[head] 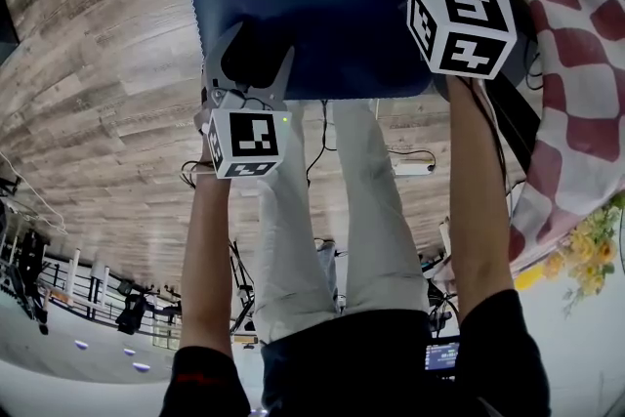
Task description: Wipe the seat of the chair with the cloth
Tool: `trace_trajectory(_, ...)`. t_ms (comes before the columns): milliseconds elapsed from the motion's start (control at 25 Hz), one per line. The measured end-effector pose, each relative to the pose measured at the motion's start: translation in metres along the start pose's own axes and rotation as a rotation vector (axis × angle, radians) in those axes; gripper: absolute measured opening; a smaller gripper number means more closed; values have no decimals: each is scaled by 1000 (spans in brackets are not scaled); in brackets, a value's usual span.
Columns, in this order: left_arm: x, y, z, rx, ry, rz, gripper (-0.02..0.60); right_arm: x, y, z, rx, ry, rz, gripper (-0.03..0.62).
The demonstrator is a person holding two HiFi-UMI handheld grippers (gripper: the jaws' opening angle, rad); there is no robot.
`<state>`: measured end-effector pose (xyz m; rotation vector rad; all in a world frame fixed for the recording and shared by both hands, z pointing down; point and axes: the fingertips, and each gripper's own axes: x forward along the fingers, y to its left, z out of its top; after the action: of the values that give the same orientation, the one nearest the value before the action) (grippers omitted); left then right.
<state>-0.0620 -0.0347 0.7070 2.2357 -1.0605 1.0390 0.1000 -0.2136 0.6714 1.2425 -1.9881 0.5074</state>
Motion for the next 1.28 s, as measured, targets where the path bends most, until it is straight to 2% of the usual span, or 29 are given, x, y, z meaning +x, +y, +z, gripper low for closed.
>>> trace_trajectory(600, -1, -1, 1, 0, -9, -1, 285, 22, 69, 28, -73, 16, 188, 49)
trace_trajectory(960, 0, -4, 2, 3, -12, -1, 285, 29, 132, 44, -97, 6, 351, 49)
trace_trajectory(1280, 0, -1, 2, 1, -19, 0, 285, 27, 207, 44, -209, 26, 503, 49)
